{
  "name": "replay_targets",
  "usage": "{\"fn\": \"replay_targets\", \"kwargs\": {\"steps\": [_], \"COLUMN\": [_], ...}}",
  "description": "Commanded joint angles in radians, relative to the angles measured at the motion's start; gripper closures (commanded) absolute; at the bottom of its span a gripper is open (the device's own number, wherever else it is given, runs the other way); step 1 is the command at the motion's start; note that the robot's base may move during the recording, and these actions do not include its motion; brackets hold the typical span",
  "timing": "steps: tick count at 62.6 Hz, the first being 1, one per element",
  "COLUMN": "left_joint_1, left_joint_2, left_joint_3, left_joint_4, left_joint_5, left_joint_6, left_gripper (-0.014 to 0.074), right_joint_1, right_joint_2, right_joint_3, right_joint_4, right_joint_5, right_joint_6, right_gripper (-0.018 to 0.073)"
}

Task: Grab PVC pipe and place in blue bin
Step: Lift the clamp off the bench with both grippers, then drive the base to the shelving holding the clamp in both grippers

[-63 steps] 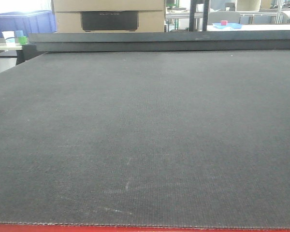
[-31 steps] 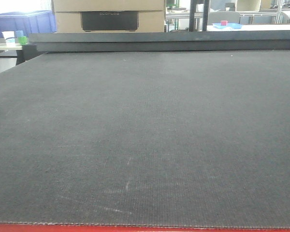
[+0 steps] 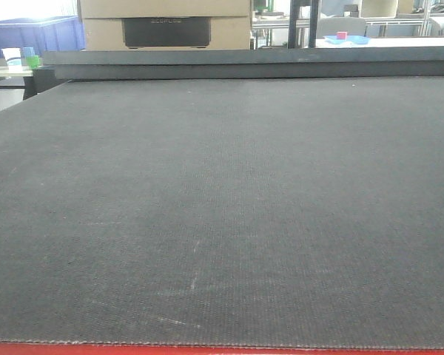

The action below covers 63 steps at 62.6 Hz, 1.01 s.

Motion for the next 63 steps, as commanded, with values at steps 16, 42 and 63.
{"fn": "replay_targets", "kwargs": {"steps": [16,42,63], "left_joint_1": [-0.006,-0.006,0.0], "left_joint_2": [-0.008,-0.008,-0.01], "left_joint_3": [-0.001,-0.001,-0.001], "left_joint_4": [0.002,0.002,0.002], "left_joint_5": [-0.028,-0.028,-0.027], "left_joint_6": [-0.002,-0.002,-0.002], "left_gripper": [0.0707,0.0707,0.0707], "right_joint_1": [0.0,0.0,0.0], "right_joint_2": [-0.004,-0.004,-0.004], "right_joint_3": [0.0,0.0,0.0], "right_joint_4": [-0.002,-0.002,-0.002], "right_joint_5": [-0.024,-0.024,-0.024], "right_joint_6": [-0.008,-0.008,-0.008], "right_gripper": [0.0727,0.0727,0.0727]}}
